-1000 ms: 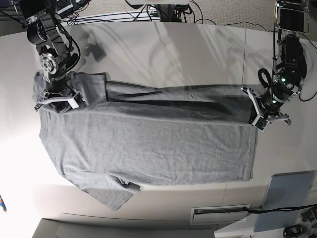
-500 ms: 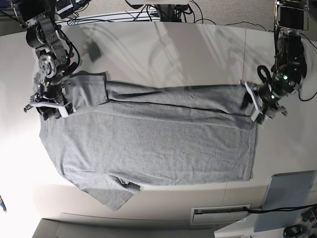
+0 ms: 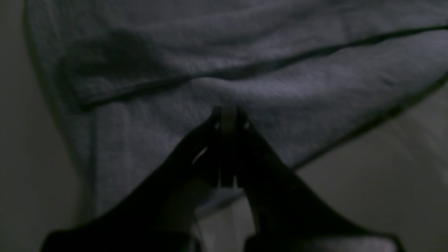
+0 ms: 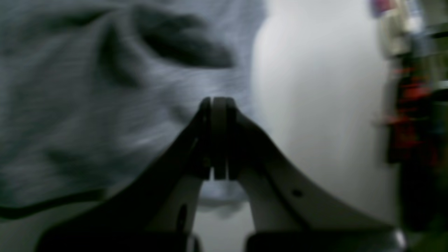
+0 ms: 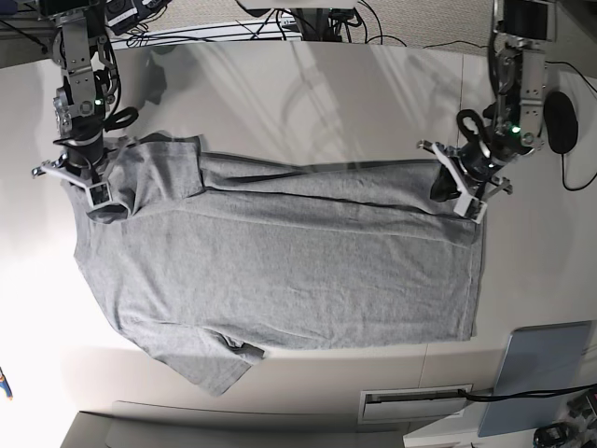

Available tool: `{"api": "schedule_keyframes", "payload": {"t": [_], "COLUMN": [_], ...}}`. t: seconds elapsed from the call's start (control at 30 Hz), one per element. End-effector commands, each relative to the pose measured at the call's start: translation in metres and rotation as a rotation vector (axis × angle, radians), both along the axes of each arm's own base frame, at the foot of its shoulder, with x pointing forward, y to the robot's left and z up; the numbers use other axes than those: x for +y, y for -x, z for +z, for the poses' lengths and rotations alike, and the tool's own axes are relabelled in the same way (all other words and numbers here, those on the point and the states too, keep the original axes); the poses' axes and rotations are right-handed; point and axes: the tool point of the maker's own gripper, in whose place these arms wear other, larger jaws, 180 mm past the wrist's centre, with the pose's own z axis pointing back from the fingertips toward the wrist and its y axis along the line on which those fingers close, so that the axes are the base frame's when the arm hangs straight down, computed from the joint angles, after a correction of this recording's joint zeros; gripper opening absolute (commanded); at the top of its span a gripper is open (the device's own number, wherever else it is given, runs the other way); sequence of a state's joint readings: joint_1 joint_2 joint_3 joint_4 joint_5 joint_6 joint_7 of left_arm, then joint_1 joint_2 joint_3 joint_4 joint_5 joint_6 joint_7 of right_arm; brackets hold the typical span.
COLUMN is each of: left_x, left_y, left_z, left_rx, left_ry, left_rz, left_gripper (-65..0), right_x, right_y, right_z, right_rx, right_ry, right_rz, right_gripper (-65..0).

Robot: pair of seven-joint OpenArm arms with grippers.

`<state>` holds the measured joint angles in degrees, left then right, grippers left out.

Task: Fold the T-shirt properly
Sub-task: 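Drag the folded shoulder edge back toward the robot and release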

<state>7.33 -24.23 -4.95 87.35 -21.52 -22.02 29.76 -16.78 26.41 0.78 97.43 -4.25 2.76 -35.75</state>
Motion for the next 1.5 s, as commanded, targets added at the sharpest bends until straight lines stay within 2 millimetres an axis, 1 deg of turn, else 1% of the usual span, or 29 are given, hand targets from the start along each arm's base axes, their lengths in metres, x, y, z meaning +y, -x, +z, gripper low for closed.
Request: {"api": "schedule_keyframes", "payload": {"t": [0.0,0.1,0.17,0.33,0.4,0.5,0.63,0.8,0.87,0.93,1.0,1.07,1.2,1.27,1.33,1.4,1.47], "left_x": [0.004,0.006,0.007,0.019,0.025,0.027,0.030,0.027,0.024,0.022,0.021,0.021,0.021,0.021,0.020,0.020,0.021], "left_y": [-0.014,-0.016,-0.009,0.024,0.041,0.069,0.102,0.143,0.156,0.165,0.168,0.169,0.168,0.166,0.164,0.162,0.163], "left_z": [0.011,-0.003,-0.013,-0.035,-0.042,-0.045,-0.043,-0.040,-0.039,-0.039,-0.039,-0.039,-0.039,-0.038,-0.037,-0.036,-0.037], "left_rx": [-0.044,-0.007,0.032,0.132,0.163,0.195,0.228,0.276,0.292,0.301,0.306,0.308,0.304,0.297,0.281,0.272,0.274], "left_ry": [0.010,0.026,0.024,-0.017,-0.037,-0.063,-0.096,-0.120,-0.125,-0.134,-0.134,-0.133,-0.136,-0.134,-0.126,-0.124,-0.139], "left_rz": [0.016,0.040,0.037,0.033,0.012,-0.051,-0.097,-0.159,-0.177,-0.190,-0.194,-0.194,-0.195,-0.194,-0.192,-0.189,-0.193], "left_gripper": [-65.0,-65.0,-65.0,-65.0,-65.0,-65.0,-65.0,-65.0,-65.0,-65.0,-65.0,-65.0,-65.0,-65.0,-65.0,-65.0,-65.0], "right_x": [-0.009,-0.010,-0.014,-0.023,-0.025,-0.025,-0.020,-0.016,-0.018,-0.018,-0.019,-0.022,-0.025,-0.027,-0.034,-0.041,-0.045], "right_y": [-0.009,-0.004,0.005,0.029,0.040,0.053,0.070,0.097,0.108,0.113,0.110,0.102,0.076,0.063,0.051,0.041,0.036], "right_z": [0.011,-0.014,-0.030,-0.043,-0.044,-0.040,-0.034,-0.032,-0.030,-0.021,-0.006,0.008,0.022,0.023,0.020,0.013,0.003], "right_rx": [-0.045,0.030,0.100,0.173,0.195,0.208,0.228,0.263,0.270,0.257,0.215,0.171,0.083,0.059,0.049,0.049,0.072], "right_ry": [0.005,-0.052,-0.064,-0.038,-0.019,0.005,0.026,0.039,0.042,0.049,0.058,0.069,0.052,0.041,0.035,0.018,-0.001], "right_rz": [-0.011,-0.045,-0.062,-0.075,-0.065,-0.040,-0.005,0.013,0.014,0.018,0.027,0.024,0.016,0.021,0.009,-0.014,-0.021], "right_gripper": [-65.0,-65.0,-65.0,-65.0,-65.0,-65.0,-65.0,-65.0,-65.0,-65.0,-65.0,-65.0,-65.0,-65.0,-65.0,-65.0,-65.0]}}
